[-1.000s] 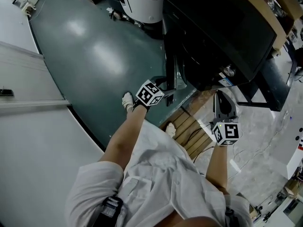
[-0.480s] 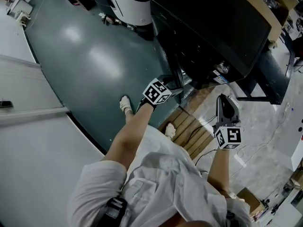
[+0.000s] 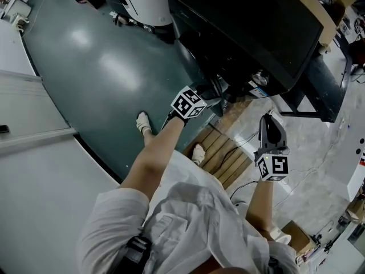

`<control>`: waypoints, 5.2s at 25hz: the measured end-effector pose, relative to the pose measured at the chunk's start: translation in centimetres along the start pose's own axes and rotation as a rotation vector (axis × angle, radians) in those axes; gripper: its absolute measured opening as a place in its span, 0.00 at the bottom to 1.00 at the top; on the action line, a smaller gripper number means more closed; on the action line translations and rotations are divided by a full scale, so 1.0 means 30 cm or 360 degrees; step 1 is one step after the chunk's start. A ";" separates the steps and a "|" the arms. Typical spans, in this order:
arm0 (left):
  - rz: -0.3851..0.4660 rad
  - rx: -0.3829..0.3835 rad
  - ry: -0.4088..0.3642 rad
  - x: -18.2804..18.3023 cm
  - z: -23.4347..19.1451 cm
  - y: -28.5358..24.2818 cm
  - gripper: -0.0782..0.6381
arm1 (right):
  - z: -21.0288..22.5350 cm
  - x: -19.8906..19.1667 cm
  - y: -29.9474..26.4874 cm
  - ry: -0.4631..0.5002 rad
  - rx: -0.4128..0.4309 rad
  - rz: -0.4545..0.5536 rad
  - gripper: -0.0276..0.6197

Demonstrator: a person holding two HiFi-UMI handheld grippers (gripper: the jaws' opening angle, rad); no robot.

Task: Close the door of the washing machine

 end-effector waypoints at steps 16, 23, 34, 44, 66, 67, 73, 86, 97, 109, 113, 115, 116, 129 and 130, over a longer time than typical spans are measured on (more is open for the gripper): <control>0.0051 -0.0030 -0.0055 0.089 -0.029 -0.217 0.43 | 0.074 -0.055 0.017 -0.0014 -0.0052 -0.0053 0.10; 0.0050 0.0027 -0.0097 0.111 -0.053 -0.277 0.40 | 0.089 -0.079 0.005 -0.0016 -0.0053 -0.0058 0.09; 0.0002 0.0001 -0.0132 0.110 -0.005 -0.316 0.42 | 0.126 -0.072 -0.009 -0.0006 -0.0060 -0.0050 0.09; -0.0060 0.0262 -0.0114 -0.001 -0.134 -0.108 0.45 | 0.078 -0.055 -0.060 0.0006 0.0024 -0.0022 0.09; 0.0002 0.0452 -0.0067 0.037 -0.217 -0.216 0.46 | 0.103 -0.068 -0.014 0.0007 -0.0040 -0.0066 0.09; 0.0020 0.0469 -0.0057 0.043 -0.224 -0.217 0.44 | 0.113 -0.071 -0.016 0.0006 -0.0044 -0.0067 0.09; 0.0059 0.0587 -0.0002 0.042 -0.229 -0.228 0.44 | 0.138 -0.106 -0.038 -0.0015 -0.0044 -0.0085 0.09; 0.0046 0.0670 0.0017 0.048 -0.232 -0.241 0.45 | 0.148 -0.112 -0.129 -0.0027 0.0025 -0.0077 0.10; 0.0013 0.0718 0.0026 0.054 -0.235 -0.241 0.44 | 0.125 -0.110 -0.130 -0.0021 0.0025 -0.0078 0.09; -0.0034 0.0704 0.0050 0.060 -0.240 -0.253 0.45 | 0.099 -0.101 -0.126 -0.0029 0.0018 -0.0082 0.10; -0.0036 0.0686 0.0056 0.058 -0.237 -0.251 0.45 | 0.087 -0.095 -0.112 -0.0023 0.0020 -0.0096 0.10; -0.0034 0.0679 0.0056 0.061 -0.243 -0.250 0.45 | 0.076 -0.095 -0.106 -0.0019 0.0021 -0.0096 0.09; -0.0033 0.0674 0.0060 0.058 -0.241 -0.249 0.44 | 0.070 -0.096 -0.098 -0.0016 0.0021 -0.0102 0.10; 0.0156 0.0522 0.0032 0.174 -0.151 -0.119 0.42 | 0.024 -0.059 -0.065 -0.0028 0.0008 -0.0077 0.09; 0.0185 0.0518 0.0011 0.197 -0.142 -0.093 0.41 | 0.016 -0.054 -0.067 -0.0030 0.0011 -0.0072 0.09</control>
Point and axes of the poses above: the fingertips, and each gripper's own axes: y backward along the fingers, z to its right, x out of its top, the point moved 1 cm from there along y, backward along the fingers, and after that the axes turned 10 degrees about z, right-handed, at the moved point
